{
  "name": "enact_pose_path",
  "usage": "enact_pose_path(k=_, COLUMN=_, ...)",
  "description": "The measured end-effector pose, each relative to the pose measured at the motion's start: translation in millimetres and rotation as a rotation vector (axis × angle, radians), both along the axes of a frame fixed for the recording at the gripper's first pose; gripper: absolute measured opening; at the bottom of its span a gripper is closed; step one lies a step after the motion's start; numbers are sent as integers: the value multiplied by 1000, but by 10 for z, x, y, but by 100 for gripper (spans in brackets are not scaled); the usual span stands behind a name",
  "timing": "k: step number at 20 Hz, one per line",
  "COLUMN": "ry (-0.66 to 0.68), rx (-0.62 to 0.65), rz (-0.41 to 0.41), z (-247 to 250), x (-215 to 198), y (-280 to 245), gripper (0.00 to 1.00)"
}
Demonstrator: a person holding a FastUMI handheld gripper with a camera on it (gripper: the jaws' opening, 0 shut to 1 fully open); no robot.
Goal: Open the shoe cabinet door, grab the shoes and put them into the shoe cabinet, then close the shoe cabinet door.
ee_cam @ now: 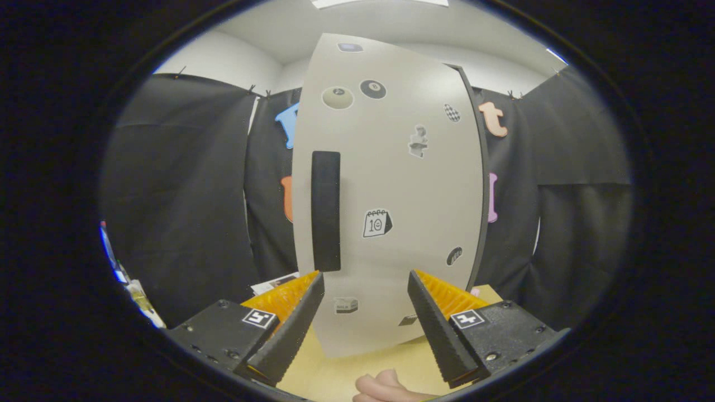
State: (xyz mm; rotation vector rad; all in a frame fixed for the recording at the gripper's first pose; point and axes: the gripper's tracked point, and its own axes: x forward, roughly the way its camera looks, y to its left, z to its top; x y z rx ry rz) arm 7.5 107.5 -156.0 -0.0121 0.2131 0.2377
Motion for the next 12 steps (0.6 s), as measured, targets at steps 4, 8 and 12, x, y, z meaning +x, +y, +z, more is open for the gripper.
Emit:
enact_pose_path(k=4, ry=-80, rx=-6, rz=-64, z=83, x=-146, y=-176, gripper=99)
enact_pose_path(k=8, ry=-70, rx=44, rz=-51, z=9, x=-386, y=-233, gripper=99)
enact_pose_path(k=12, ry=-91, rx=59, rz=-32, z=25, x=-686, y=-307, gripper=99)
